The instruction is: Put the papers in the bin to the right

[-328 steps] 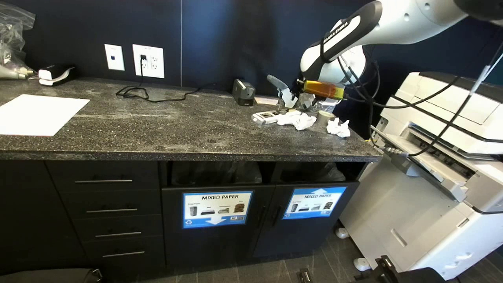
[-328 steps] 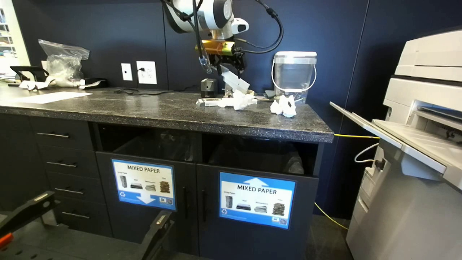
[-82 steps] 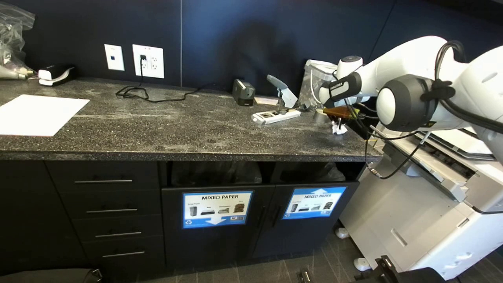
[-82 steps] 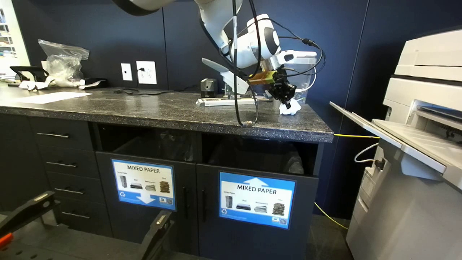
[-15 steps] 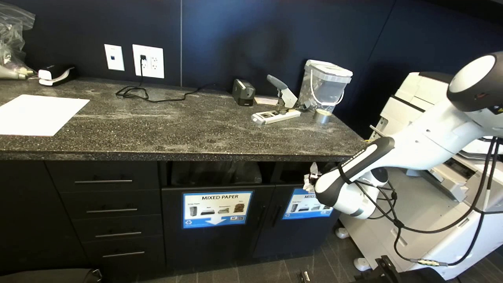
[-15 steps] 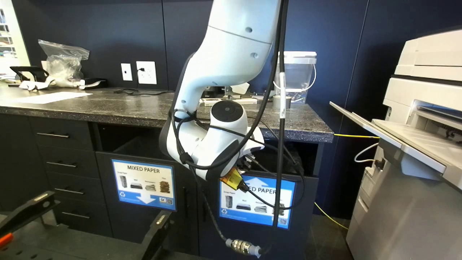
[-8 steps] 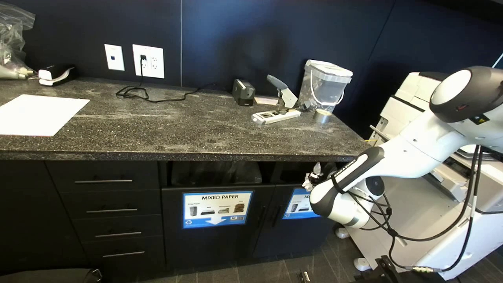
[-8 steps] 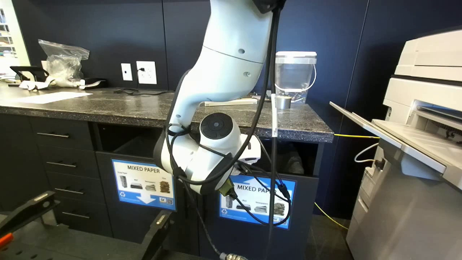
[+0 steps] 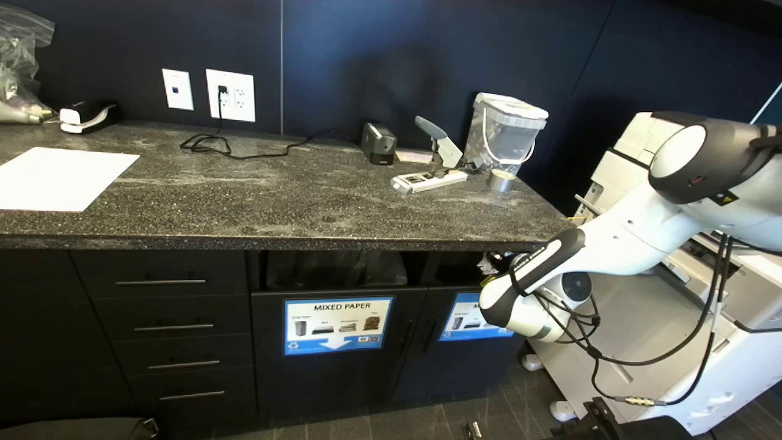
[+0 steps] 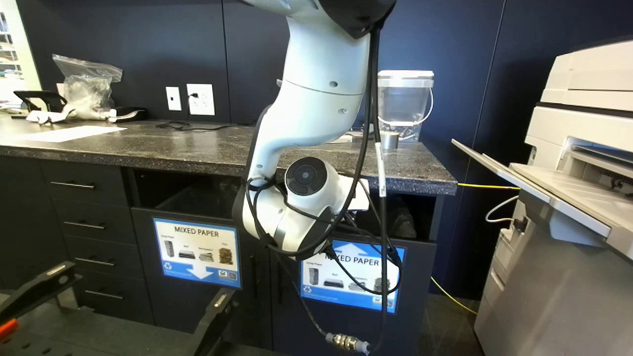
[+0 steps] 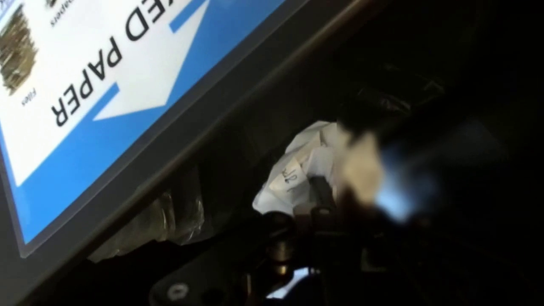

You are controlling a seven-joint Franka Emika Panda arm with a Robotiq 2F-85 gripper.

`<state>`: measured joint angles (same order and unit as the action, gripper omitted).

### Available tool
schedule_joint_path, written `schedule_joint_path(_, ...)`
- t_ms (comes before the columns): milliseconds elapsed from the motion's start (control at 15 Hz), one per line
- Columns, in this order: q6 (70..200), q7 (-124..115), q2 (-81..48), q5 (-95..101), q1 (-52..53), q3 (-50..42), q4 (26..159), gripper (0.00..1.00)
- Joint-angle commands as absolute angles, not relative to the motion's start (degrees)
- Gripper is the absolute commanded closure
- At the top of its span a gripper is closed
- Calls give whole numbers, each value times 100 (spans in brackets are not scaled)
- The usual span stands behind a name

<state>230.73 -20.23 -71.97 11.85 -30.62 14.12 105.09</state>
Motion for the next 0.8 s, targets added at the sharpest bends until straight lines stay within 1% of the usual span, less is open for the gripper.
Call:
schedule_joint_path(0,22956,-2490,-7685,1420,-2930,1309,9655,93)
schedule_joint_path(533,22536,-2747,-8213,1563,-2953,1409,8827,94)
schedule_joint_path(600,22497,-2743,-8229,1556,-2939,1406,8788,69)
schedule_joint_path(667,22436,-2709,-8229,1602,-2918,1380,8764,69)
schedule_joint_path(733,22381,-2676,-8229,1638,-2903,1363,8742,66)
